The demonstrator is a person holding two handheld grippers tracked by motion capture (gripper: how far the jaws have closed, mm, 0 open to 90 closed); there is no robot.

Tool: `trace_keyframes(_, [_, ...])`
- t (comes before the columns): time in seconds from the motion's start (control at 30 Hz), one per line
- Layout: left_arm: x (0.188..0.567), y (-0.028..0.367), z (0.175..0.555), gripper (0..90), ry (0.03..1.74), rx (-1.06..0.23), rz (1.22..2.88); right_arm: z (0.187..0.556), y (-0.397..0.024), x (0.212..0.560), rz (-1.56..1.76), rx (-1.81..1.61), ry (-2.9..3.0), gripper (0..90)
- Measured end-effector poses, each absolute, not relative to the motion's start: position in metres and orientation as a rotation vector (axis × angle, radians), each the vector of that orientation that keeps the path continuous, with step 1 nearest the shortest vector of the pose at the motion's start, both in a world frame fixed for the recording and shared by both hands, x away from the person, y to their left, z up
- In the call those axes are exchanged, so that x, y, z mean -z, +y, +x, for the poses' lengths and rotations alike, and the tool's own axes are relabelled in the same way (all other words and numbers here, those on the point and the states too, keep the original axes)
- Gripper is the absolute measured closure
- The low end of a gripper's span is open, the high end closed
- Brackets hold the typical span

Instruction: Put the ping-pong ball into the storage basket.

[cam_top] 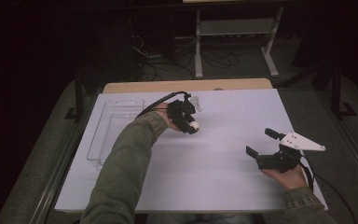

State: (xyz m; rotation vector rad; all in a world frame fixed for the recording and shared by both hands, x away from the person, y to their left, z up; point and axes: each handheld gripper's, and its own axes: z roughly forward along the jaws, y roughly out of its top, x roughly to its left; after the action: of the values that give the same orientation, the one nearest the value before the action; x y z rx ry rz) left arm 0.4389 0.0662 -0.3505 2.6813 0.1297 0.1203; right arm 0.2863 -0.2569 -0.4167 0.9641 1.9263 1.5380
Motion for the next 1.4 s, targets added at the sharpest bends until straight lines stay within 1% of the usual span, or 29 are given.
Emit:
trace_keyframes(0.27, [0.333,0.071,0.434,50.7,0.132,-0.154,2.673,0.286,-0.256,0.417,0.965,-1.539,1.932,0.0])
trace_keyframes(0.37, [0.327,0.072,0.433,50.7,0.127,-0.191,2.674,0.287,-0.256,0.417,0.963,-1.536,1.935,0.0])
trace_keyframes(0.57, [0.322,0.074,0.430,50.7,0.126,-0.195,2.672,0.287,-0.256,0.418,0.964,-1.532,1.945,0.0])
trace_keyframes(0.73, [0.308,0.080,0.428,50.7,0.134,-0.220,2.664,0.287,-0.256,0.418,0.965,-1.532,1.950,0.0])
trace_keyframes(0.8, [0.303,0.082,0.427,50.8,0.133,-0.253,2.660,0.287,-0.255,0.418,0.961,-1.530,1.953,0.0])
trace_keyframes(1.07, [0.293,0.088,0.423,50.7,0.130,-0.277,2.639,0.287,-0.253,0.419,0.953,-1.516,1.965,0.0])
trace_keyframes(1.4, [0.268,0.095,0.416,50.8,0.121,-0.332,2.616,0.286,-0.253,0.419,0.956,-1.510,1.961,0.0])
